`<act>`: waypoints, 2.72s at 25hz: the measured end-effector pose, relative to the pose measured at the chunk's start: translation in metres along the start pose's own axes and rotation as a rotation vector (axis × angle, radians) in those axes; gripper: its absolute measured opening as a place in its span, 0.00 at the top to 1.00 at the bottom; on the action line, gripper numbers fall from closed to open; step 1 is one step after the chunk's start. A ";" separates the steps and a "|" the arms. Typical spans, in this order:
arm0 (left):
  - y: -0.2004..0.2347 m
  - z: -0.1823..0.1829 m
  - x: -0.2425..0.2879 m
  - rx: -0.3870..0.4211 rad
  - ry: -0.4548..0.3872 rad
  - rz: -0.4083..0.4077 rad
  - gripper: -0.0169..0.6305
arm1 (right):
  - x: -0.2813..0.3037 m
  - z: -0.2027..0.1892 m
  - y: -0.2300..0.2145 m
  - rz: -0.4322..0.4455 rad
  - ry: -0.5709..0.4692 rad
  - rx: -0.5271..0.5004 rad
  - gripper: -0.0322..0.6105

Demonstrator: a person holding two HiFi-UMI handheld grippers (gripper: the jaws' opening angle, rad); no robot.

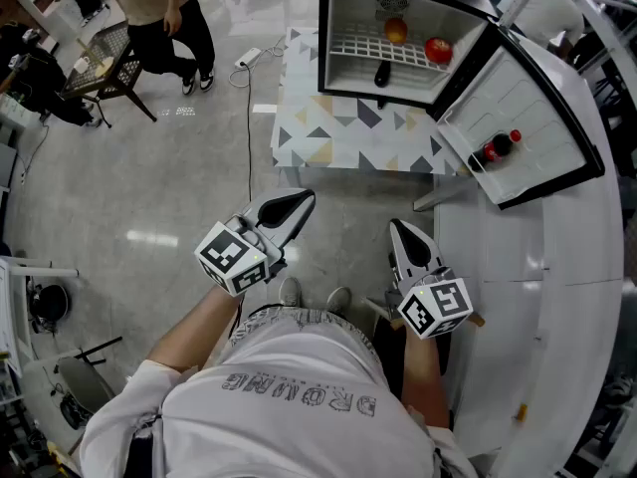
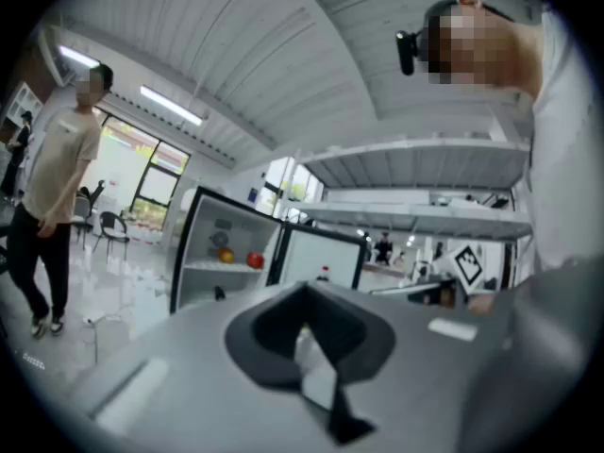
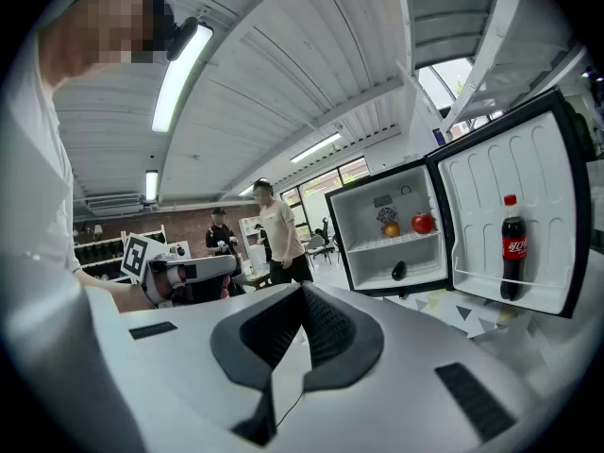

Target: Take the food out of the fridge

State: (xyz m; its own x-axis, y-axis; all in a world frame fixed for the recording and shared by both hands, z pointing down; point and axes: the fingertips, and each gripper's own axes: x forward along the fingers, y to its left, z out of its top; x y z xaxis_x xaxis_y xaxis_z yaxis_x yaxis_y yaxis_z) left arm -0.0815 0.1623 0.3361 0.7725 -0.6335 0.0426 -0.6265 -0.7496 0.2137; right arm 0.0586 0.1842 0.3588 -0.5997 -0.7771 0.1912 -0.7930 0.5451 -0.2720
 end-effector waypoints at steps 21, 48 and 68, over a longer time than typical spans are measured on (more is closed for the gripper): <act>-0.024 -0.006 0.021 0.002 0.006 0.001 0.96 | -0.020 0.002 -0.021 -0.003 -0.022 0.029 0.96; -0.057 -0.020 0.052 0.013 -0.002 0.068 0.96 | -0.050 -0.006 -0.067 0.061 0.007 0.022 0.96; 0.062 -0.020 0.087 -0.010 0.026 0.035 0.96 | 0.068 -0.001 -0.088 0.022 0.043 0.054 0.96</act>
State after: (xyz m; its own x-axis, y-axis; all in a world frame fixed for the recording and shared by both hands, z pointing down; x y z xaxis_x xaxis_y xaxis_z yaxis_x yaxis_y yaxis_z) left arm -0.0514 0.0646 0.3723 0.7525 -0.6543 0.0751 -0.6524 -0.7249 0.2209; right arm 0.0876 0.0838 0.3963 -0.6216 -0.7504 0.2247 -0.7737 0.5431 -0.3264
